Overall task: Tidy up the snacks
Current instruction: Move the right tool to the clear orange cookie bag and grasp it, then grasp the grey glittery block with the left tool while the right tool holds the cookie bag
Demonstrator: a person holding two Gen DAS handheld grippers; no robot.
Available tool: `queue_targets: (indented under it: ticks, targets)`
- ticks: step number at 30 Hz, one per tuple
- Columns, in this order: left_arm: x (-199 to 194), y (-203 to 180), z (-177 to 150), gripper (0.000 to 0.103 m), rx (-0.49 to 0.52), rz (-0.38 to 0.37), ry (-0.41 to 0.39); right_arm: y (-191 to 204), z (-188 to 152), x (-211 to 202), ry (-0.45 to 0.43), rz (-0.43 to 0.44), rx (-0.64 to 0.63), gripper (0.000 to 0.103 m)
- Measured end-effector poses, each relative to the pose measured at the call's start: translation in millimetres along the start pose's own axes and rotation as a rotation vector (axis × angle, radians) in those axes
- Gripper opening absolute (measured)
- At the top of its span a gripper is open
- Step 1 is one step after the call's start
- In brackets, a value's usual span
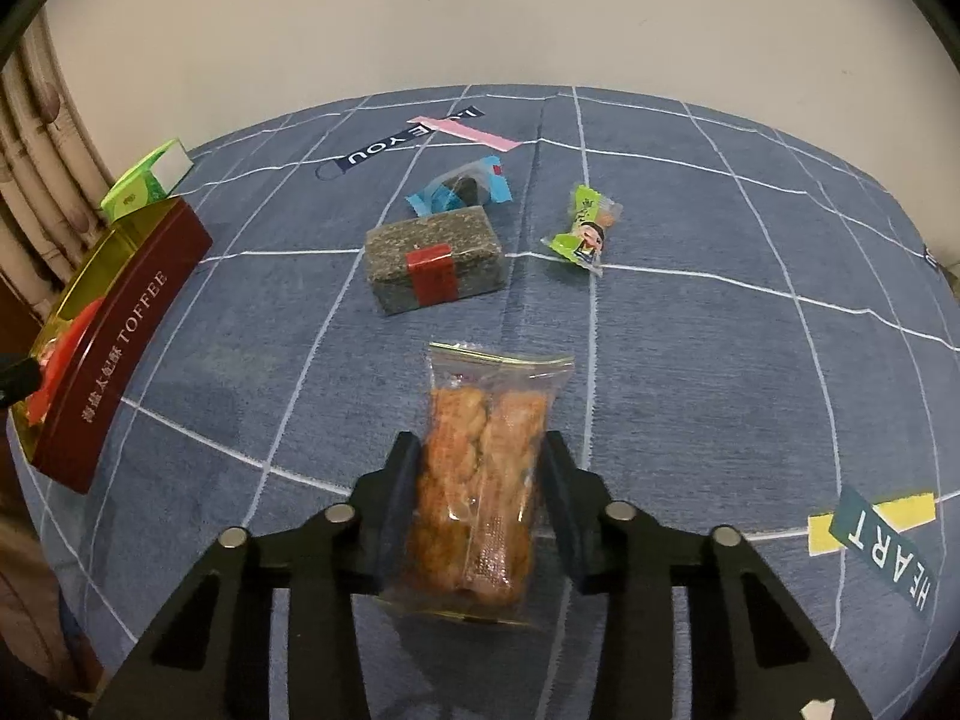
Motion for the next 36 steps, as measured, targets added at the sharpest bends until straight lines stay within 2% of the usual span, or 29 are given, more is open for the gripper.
queue_targets:
  ticks: [6, 18, 20, 24, 31, 36]
  targets:
    - [11.9, -40.6, 8.6, 0.050, 0.041, -0.070, 0.039, -13.8, 1.0, -3.0, -0.023, -0.018, -0.028, 0.035]
    - [30.2, -99.3, 33.6, 0.050, 0.060, -0.167, 0.120, -116.1, 25.4, -4.8, -0.094, -0.162, 0.074, 0.035]
    - [32.5, -111.5, 38.1, 0.065, 0.051, -0.199, 0.133, -124.2, 28.6, -3.2, -0.098, -0.167, 0.082, 0.035]
    - [38.0, -134.3, 45.7, 0.066, 0.039, -0.260, 0.166, -131.9, 30.8, -1.6, -0.114, -0.175, 0.080, 0.036]
    - [39.4, -168.0, 58.0, 0.067, 0.011, -0.338, 0.166, -131.4, 30.0, -2.6, -0.120, -0.169, 0.081, 0.036]
    - [40.6, -182.8, 69.3, 0.077, -0.043, -0.367, 0.127, -130.5, 30.0, -1.2, -0.117, -0.172, 0.075, 0.038]
Point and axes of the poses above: each gripper's, at about its wrist camera, not at the fingertips, and x roughly the way its jaws point, y to its left, z to its top, the point moved 4 cm from there along x, roughly the way its jaws point, and after that the axes turned 5 degrees about z, right-handed, at the moved point
